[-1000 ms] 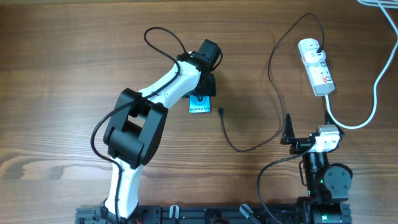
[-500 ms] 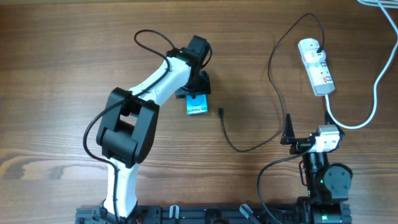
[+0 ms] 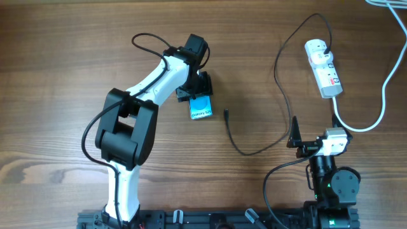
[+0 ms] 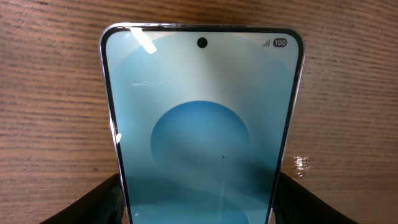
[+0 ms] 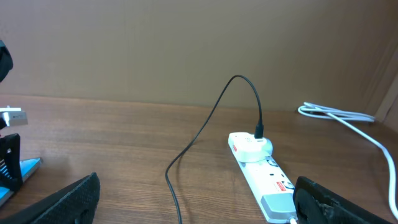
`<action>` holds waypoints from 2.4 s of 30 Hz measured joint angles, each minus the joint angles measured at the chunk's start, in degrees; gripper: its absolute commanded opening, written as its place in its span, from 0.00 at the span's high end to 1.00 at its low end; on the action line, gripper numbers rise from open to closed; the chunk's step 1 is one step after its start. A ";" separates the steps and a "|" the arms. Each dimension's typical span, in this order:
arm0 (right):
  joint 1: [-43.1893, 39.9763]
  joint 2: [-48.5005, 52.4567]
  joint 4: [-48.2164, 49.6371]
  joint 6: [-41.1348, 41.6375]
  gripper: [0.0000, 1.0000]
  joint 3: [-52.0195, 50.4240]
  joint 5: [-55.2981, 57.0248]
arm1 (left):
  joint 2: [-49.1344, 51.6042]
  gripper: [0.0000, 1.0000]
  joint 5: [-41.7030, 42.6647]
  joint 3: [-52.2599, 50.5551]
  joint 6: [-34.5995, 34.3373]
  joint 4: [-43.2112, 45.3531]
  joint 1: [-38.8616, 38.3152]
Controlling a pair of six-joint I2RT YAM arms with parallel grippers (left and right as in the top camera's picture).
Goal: Plug charger to phone and switch on socket
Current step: 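Lift the phone upright with the left gripper and raise it, then swing the right gripper toward the held phone's bottom edge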
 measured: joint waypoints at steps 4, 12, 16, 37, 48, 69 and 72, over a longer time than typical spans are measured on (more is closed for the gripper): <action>0.00 0.00 0.00 0.00 0.00 0.00 0.00 | -0.72 0.34 0.35 -0.11 -0.02 -0.59 0.17; 0.00 0.00 0.00 0.00 0.00 0.00 0.00 | -4.42 0.34 0.79 -0.15 -0.02 -1.16 0.26; 0.00 0.00 0.00 0.00 0.00 0.00 0.00 | -6.05 0.34 2.69 -0.15 -0.02 -1.25 0.63; 0.00 0.00 0.00 0.00 0.00 0.00 0.02 | -6.67 0.34 18.62 -0.15 -0.24 -2.56 6.75; 0.00 0.00 0.00 0.00 0.00 0.00 0.00 | -6.67 0.34 30.25 -0.15 -1.11 -2.49 8.59; 0.02 0.04 5.55 60.13 0.00 -0.02 -24.30 | -6.67 0.31 52.72 -0.15 -8.48 -2.47 17.77; 0.02 0.28 24.87 68.41 0.00 0.33 -29.42 | -6.67 0.31 54.69 -0.15 -10.14 -2.27 17.92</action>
